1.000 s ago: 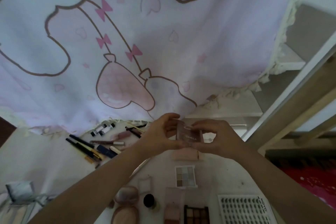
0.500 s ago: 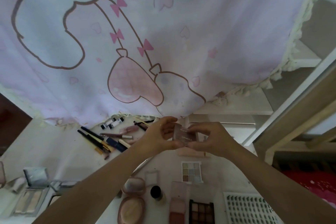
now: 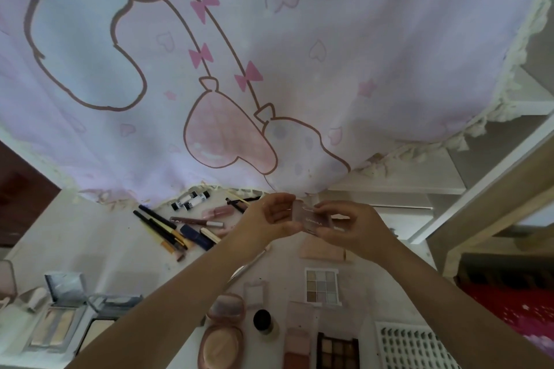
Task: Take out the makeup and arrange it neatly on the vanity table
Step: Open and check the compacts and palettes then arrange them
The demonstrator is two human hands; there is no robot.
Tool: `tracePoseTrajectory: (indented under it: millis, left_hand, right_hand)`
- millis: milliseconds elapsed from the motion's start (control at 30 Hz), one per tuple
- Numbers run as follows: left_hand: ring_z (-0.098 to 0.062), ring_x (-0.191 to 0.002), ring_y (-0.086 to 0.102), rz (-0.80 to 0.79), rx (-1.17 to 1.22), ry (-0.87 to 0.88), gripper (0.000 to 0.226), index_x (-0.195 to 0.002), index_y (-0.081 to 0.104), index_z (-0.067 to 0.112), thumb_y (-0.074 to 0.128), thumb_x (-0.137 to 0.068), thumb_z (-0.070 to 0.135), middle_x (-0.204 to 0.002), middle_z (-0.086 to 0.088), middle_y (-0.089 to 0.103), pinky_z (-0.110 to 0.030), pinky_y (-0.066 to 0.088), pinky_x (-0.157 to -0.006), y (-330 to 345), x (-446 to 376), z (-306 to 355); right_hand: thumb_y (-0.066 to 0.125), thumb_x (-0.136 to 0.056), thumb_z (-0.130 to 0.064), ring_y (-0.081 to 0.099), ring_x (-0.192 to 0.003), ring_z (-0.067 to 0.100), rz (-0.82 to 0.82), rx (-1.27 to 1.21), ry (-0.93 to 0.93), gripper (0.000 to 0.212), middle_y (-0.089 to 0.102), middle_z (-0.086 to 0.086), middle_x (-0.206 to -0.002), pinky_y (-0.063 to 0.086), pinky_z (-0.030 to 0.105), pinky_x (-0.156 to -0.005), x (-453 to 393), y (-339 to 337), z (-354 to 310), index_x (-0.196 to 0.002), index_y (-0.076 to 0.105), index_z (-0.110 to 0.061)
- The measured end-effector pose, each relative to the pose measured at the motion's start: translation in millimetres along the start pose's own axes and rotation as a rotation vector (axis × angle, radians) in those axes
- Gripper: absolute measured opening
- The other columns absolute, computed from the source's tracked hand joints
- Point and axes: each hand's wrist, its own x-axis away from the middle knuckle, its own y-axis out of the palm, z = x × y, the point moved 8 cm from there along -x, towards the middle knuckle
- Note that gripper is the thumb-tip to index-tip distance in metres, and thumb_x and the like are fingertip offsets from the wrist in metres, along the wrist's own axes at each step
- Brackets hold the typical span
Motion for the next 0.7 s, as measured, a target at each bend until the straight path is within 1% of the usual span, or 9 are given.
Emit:
tracePoseTrajectory:
  millis: [67,133,233,333,367,433,500,600,700]
  left_hand:
    - [0.002,-0.078,0.066,-0.005,0.004,-0.010,0.045,-0.109,0.054,0.003,0.061,-0.071,-0.021,-0.095,0.000,0.064,-0.012,0.053,-0.069,0,-2,-1]
    - [0.003,-0.076,0.066,-0.015,-0.005,-0.008,0.047,-0.109,0.055,0.003,0.062,-0.069,-0.021,-0.094,-0.001,0.064,-0.013,0.053,-0.070,1,-3,-2]
    - [0.003,-0.075,0.066,-0.036,-0.012,0.009,0.047,-0.098,0.057,0.012,0.063,-0.068,-0.023,-0.092,0.000,0.064,-0.013,0.054,-0.071,5,-3,0]
    - [0.002,-0.077,0.066,-0.039,-0.020,0.031,0.049,-0.102,0.057,0.009,0.063,-0.067,-0.024,-0.091,0.000,0.063,-0.013,0.053,-0.073,5,0,0]
    - [0.002,-0.079,0.066,-0.049,-0.030,0.034,0.050,-0.104,0.056,0.008,0.064,-0.066,-0.024,-0.092,0.002,0.063,-0.012,0.053,-0.073,5,2,-1]
    - [0.004,-0.082,0.065,-0.079,-0.035,0.046,0.055,-0.101,0.056,0.014,0.063,-0.065,-0.027,-0.095,0.003,0.062,-0.010,0.050,-0.073,7,4,-3]
    - [0.003,-0.085,0.065,-0.101,-0.005,0.033,0.058,-0.102,0.054,0.019,0.060,-0.066,-0.027,-0.099,0.003,0.061,-0.010,0.051,-0.074,6,5,-7]
    - [-0.007,-0.092,0.062,-0.161,-0.016,-0.042,0.058,-0.107,0.053,0.020,0.060,-0.069,-0.023,-0.104,0.001,0.061,-0.017,0.054,-0.076,2,2,-18]
    - [-0.001,-0.077,0.064,-0.205,-0.118,-0.103,0.059,-0.107,0.052,0.020,0.059,-0.070,-0.025,-0.092,0.000,0.061,-0.015,0.053,-0.067,-5,-1,-33]
  right_hand:
    - [0.075,-0.071,-0.011,0.059,-0.086,-0.010,-0.083,0.062,0.023,0.026,0.065,-0.024,-0.084,0.051,0.010,-0.077,0,3,-5,-0.086,0.068,-0.031]
    - [0.075,-0.072,-0.015,0.060,-0.083,-0.003,-0.143,0.132,0.019,0.021,0.066,-0.014,-0.083,0.052,0.015,-0.075,-1,5,-12,-0.093,0.071,-0.018]
    - [0.075,-0.071,-0.016,0.062,-0.077,0.012,-0.126,0.164,-0.013,0.019,0.070,0.007,-0.078,0.054,0.029,-0.073,-1,3,-24,-0.088,0.072,-0.008]
    - [0.073,-0.073,-0.010,0.062,-0.068,0.017,-0.119,0.162,-0.029,0.014,0.069,0.012,-0.075,0.053,0.029,-0.069,-3,3,-23,-0.085,0.073,-0.003]
    - [0.070,-0.074,-0.006,0.061,-0.066,0.013,-0.099,0.119,0.010,0.012,0.070,0.010,-0.074,0.052,0.025,-0.067,-3,1,-17,-0.085,0.073,-0.002]
    - [0.064,-0.078,-0.002,0.060,-0.064,0.000,-0.031,-0.004,0.138,0.014,0.069,-0.006,-0.071,0.048,0.013,-0.061,-5,-5,0,-0.089,0.074,-0.005]
    - [0.061,-0.082,-0.004,0.062,-0.061,-0.005,-0.048,-0.089,0.223,0.016,0.067,-0.016,-0.064,0.049,0.008,-0.057,-7,-6,12,-0.086,0.073,-0.013]
    - [0.052,-0.090,-0.022,0.066,-0.058,0.004,-0.048,-0.300,0.380,0.021,0.070,-0.007,-0.060,0.052,0.016,-0.051,-9,-3,30,-0.084,0.070,-0.013]
    - [0.041,-0.091,-0.044,0.066,-0.057,0.021,0.035,-0.433,0.553,0.046,0.068,0.007,-0.060,0.057,0.030,-0.052,-8,-1,50,-0.076,0.066,-0.008]
